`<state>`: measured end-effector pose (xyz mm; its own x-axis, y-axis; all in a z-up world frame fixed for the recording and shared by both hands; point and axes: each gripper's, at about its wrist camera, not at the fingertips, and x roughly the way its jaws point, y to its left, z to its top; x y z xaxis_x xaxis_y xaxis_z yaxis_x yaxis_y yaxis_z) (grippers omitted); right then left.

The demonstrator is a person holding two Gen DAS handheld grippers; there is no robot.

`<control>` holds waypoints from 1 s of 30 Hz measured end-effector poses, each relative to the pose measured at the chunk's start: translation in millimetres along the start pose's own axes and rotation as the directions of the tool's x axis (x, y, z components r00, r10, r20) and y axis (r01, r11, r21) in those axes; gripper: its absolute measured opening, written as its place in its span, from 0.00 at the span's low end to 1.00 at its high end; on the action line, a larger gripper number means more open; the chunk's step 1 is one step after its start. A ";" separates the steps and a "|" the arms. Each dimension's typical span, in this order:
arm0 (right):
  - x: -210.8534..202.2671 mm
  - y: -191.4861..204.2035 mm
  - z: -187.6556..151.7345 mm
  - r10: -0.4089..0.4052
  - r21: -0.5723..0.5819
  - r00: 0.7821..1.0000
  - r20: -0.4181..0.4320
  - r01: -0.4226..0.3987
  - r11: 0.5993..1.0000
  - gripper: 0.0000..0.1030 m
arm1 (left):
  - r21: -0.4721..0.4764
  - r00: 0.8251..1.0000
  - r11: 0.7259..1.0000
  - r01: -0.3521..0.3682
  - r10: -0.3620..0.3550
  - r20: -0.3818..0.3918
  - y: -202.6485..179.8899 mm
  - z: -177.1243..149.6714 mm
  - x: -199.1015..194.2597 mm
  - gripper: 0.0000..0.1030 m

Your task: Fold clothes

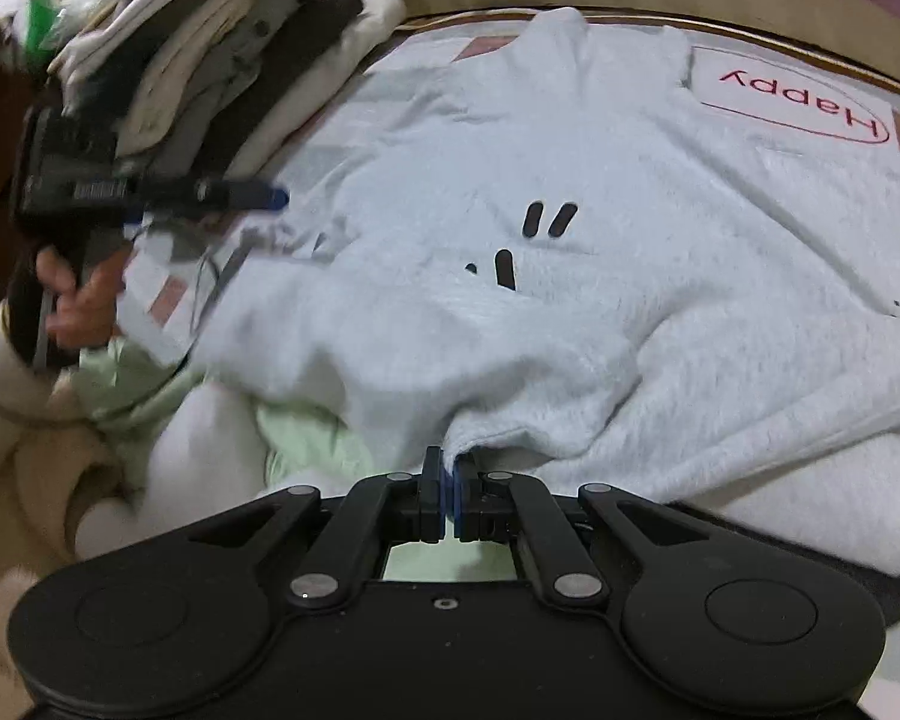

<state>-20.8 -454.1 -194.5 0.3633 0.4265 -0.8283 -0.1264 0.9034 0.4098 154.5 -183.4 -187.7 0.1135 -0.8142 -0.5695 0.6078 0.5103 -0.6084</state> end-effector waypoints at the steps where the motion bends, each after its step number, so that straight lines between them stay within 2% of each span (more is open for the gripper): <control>1: 6.1 0.3 3.2 0.002 -0.004 1.000 -0.011 -0.002 1.000 0.05 | 0.011 0.999 0.999 -0.035 0.035 -0.006 1.2 -1.7 2.7 0.28; 5: 29.3 1.7 15.0 0.011 -0.020 0.998 -0.062 -0.012 1.000 0.09 | 0.021 0.994 0.995 -0.102 0.103 -0.038 5.9 -7.7 9.4 0.30; 7: 28.0 -1.9 14.7 0.030 -0.007 0.995 -0.099 -0.031 0.999 0.20 | 0.046 0.993 0.992 -0.115 0.116 -0.032 2.1 -7.8 9.0 0.30; 8: 23.3 -5.2 13.9 0.040 0.004 0.995 -0.097 -0.040 0.999 0.21 | 0.069 0.992 0.990 -0.124 0.126 -0.019 -2.4 -6.8 7.4 0.30; 10: 1.9 -12.9 12.1 0.022 0.009 0.999 -0.031 -0.021 1.000 0.25 | 0.106 0.991 0.986 -0.131 0.131 0.012 -10.5 -4.7 2.4 0.30; 11: -13.5 -19.1 12.4 -0.006 0.015 0.999 0.032 0.005 1.000 0.26 | 0.111 0.992 0.986 -0.128 0.126 0.021 -14.0 -2.1 1.9 0.30; 13: -49.4 -39.9 12.6 -0.056 0.063 0.985 0.162 0.046 0.997 0.37 | 0.114 0.992 0.986 -0.125 0.122 0.031 -22.1 5.5 4.6 0.30; 15: -81.3 -74.1 12.6 -0.192 0.137 0.943 0.271 0.160 0.978 0.43 | 0.137 0.990 0.981 -0.140 0.136 0.034 -34.8 16.0 13.7 0.30; 16: -94.8 -92.2 12.3 -0.273 0.178 0.910 0.311 0.226 0.958 0.43 | 0.154 0.989 0.977 -0.148 0.144 0.036 -42.2 21.6 18.7 0.30; 18: -119.9 -130.1 10.7 -0.429 0.270 0.825 0.368 0.346 0.898 0.43 | 0.224 0.987 0.961 -0.161 0.156 0.041 -65.0 34.8 34.6 0.30; 20: -135.2 -177.5 3.3 -0.573 0.379 0.733 0.367 0.445 0.811 0.43 | 0.273 0.987 0.948 -0.162 0.160 0.030 -86.7 47.2 56.0 0.33; 21: -142.5 -201.1 -1.1 -0.627 0.430 0.691 0.360 0.473 0.769 0.40 | 0.291 0.987 0.943 -0.160 0.160 0.022 -96.8 53.2 67.5 0.35; 23: -150.7 -243.5 -12.8 -0.663 0.529 0.668 0.338 0.448 0.721 0.22 | 0.329 0.986 0.931 -0.157 0.165 0.002 -116.0 65.8 94.8 0.37; 24: -153.6 -263.7 -18.7 -0.677 0.577 0.661 0.324 0.429 0.695 0.09 | 0.349 0.986 0.924 -0.155 0.169 -0.009 -125.4 72.3 109.5 0.38; 28: -157.0 -325.1 -35.5 -0.692 0.708 0.659 0.295 0.336 0.622 0.10 | 0.406 0.983 0.902 -0.145 0.179 -0.045 -152.3 99.8 168.9 0.38; 30: -154.3 -343.8 -33.8 -0.675 0.719 0.680 0.285 0.314 0.620 0.13 | 0.415 0.982 0.899 -0.137 0.177 -0.059 -156.6 111.0 193.7 0.37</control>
<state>-64.6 -828.9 -220.4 0.5956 -0.3326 -0.7312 0.6996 0.6620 0.2688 168.6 -451.8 -141.3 0.1722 -0.6932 -0.6999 0.8575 0.4551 -0.2398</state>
